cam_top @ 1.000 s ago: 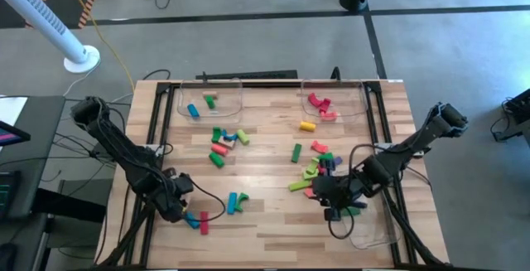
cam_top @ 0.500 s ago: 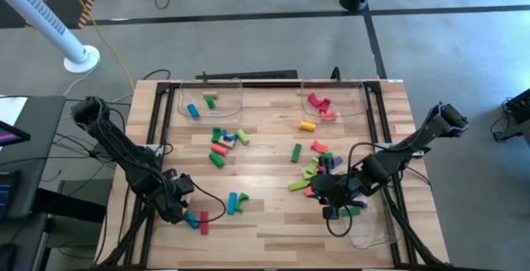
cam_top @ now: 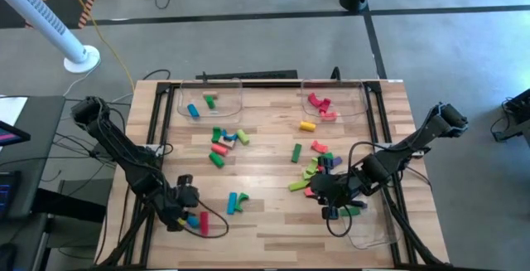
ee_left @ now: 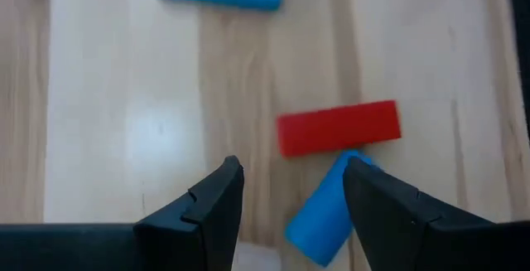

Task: Sort blocks by size
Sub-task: Put the brown cylindrical block into the top left transparent bin

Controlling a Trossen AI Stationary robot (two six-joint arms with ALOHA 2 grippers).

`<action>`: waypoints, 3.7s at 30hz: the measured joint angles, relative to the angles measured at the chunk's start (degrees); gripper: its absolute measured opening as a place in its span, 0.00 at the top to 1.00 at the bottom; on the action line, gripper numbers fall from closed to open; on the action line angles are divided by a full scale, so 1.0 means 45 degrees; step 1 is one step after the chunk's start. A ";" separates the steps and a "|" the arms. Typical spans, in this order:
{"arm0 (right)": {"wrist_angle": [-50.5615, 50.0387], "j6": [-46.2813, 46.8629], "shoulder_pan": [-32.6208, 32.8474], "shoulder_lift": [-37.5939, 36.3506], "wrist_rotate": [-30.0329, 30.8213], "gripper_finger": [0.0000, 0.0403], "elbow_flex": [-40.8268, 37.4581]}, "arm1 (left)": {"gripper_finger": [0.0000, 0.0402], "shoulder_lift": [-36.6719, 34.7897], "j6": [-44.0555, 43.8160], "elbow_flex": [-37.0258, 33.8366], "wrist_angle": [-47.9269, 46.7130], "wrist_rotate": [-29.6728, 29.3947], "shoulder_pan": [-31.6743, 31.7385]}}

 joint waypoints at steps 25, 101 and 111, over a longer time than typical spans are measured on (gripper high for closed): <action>0.0578 -0.0291 0.0049 0.0005 -0.0005 0.58 0.0000 | 0.51 0.0000 -0.6011 0.0000 -0.3113 0.0450 -0.0183; 0.9081 -0.8059 -0.1605 0.2460 0.0641 0.50 -0.0015 | 0.70 0.0000 1.3581 0.1639 1.0638 0.1075 0.5941; 1.0843 -0.8613 -0.2387 0.2549 0.0499 0.32 -0.0015 | 0.70 -0.0009 1.3997 -0.0101 1.5063 0.3514 0.6823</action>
